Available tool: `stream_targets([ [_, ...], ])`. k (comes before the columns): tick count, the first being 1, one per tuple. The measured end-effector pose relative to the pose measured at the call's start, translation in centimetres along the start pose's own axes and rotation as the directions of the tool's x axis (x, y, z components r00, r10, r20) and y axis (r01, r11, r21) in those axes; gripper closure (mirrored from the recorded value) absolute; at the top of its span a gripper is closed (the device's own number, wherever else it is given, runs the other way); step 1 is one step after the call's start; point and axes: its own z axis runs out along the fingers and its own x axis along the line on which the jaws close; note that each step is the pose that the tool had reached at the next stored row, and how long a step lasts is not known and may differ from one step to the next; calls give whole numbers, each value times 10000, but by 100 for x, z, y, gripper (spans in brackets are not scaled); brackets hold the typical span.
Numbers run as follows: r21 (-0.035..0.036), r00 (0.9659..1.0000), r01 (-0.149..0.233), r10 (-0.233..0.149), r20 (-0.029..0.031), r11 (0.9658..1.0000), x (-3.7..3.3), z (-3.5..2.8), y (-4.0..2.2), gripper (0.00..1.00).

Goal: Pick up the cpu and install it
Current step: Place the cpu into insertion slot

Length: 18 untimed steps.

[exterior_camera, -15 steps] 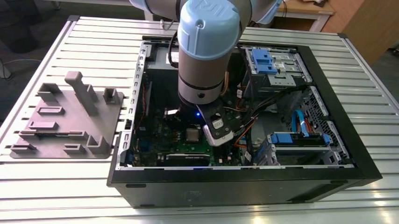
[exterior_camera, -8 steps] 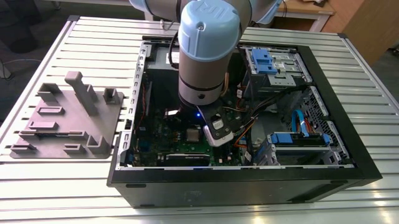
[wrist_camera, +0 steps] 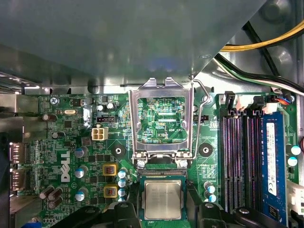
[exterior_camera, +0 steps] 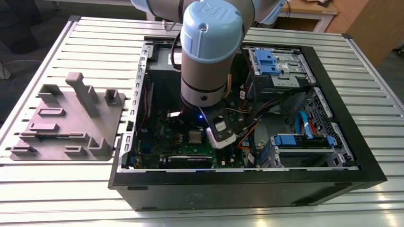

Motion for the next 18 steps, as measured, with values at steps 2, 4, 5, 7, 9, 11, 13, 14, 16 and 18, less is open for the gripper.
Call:
stream_targets([
  [2,-4,10000,0,0,0,10000,0,3,5,53],
  [4,-1,10000,0,0,-1,10000,0,3,5,53],
  [5,-1,10000,-1,1,-2,10000,-2,4,5,53],
  [7,-2,10000,-1,1,-2,10000,-7,5,5,53],
  [9,-3,10000,0,0,0,10000,-15,6,5,53],
  [11,-4,10000,-1,1,1,10000,-21,7,5,53],
  [13,-4,10000,-1,1,1,10000,-22,7,5,53],
  [14,-3,10000,-1,1,0,10000,-21,7,5,53],
  [16,-2,10000,2,-2,1,10000,-14,8,6,53],
  [18,-4,10000,2,-2,1,10000,-9,9,5,53],
])
